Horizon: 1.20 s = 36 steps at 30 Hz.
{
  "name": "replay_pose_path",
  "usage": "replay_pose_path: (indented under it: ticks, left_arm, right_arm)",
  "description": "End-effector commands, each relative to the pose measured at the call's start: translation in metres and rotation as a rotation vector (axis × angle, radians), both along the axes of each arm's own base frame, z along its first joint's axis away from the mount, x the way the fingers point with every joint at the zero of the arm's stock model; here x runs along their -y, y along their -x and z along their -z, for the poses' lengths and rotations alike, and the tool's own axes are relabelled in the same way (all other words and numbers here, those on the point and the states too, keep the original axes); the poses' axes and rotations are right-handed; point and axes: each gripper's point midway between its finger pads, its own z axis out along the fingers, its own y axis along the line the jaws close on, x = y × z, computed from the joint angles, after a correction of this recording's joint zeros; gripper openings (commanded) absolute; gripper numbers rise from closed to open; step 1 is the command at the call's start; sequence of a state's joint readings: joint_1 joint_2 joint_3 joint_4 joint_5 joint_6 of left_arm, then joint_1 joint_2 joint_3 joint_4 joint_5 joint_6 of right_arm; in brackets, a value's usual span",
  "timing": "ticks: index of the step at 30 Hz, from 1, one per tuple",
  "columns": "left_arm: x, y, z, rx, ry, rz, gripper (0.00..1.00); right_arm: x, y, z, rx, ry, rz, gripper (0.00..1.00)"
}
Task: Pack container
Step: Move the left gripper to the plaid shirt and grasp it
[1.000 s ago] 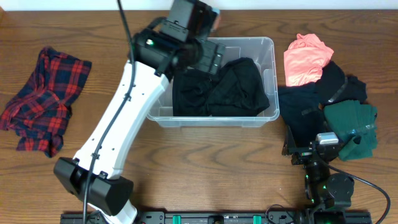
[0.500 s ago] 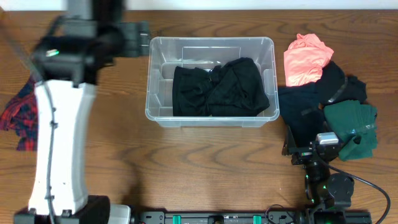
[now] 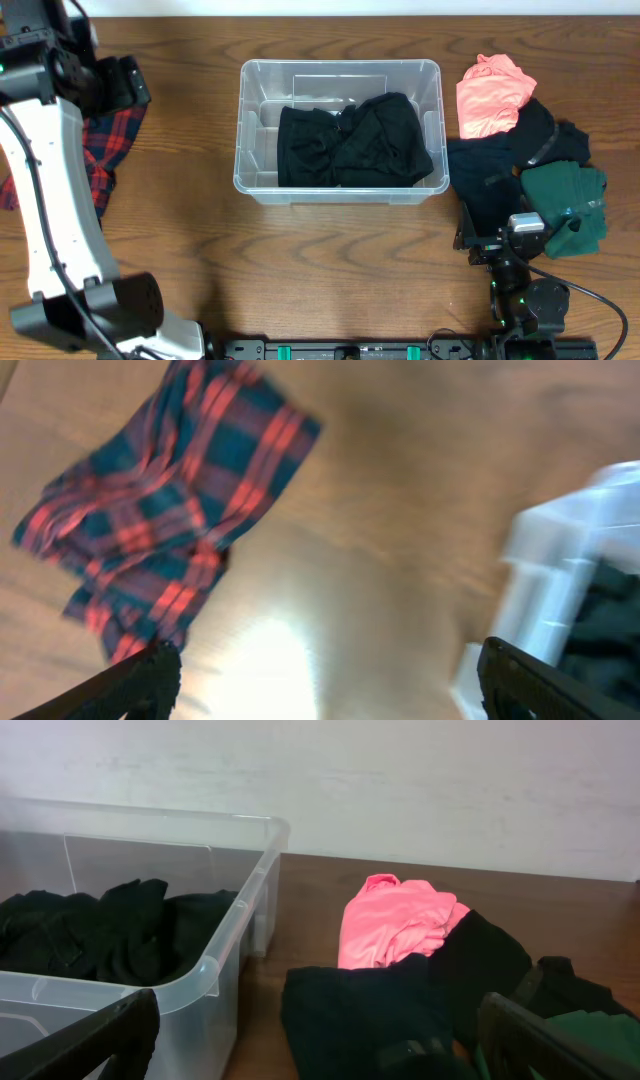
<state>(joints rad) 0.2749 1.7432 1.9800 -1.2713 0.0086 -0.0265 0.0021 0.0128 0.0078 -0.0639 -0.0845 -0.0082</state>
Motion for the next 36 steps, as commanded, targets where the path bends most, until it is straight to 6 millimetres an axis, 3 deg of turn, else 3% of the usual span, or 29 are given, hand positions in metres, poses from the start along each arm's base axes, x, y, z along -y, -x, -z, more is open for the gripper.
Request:
replay_pose_path:
  ticks: [1,8,12,22,29,36]
  left_arm:
    - [-0.028,0.005,0.025,-0.105,-0.045,-0.069,0.98]
    - [-0.066,0.004,0.089,-0.286,-0.062,-0.142,1.0]
    - [-0.077,-0.007,0.133,-0.361,-0.044,-0.131,1.0]
    - [-0.095,-0.034,0.205,-0.43,-0.086,-0.027,1.0]
    - [-0.106,-0.047,0.23,-0.426,-0.115,0.041,1.0]
    - [-0.121,-0.043,0.234,-0.437,-0.134,0.052,1.0]
  right_arm:
    - [0.003,0.0,0.001,-0.002,-0.007,0.014,0.99]
    - [0.003,0.0,0.001,-0.002,-0.007,0.014,0.99]
    - [0.003,0.0,0.001,-0.002,-0.007,0.014,0.99]
    - [0.003,0.0,0.001,-0.002,-0.007,0.014,0.99]
    - [0.003,0.0,0.001,-0.002,-0.007,0.014,0.99]
    - [0.003,0.0,0.001,-0.002,-0.007,0.014,0.99]
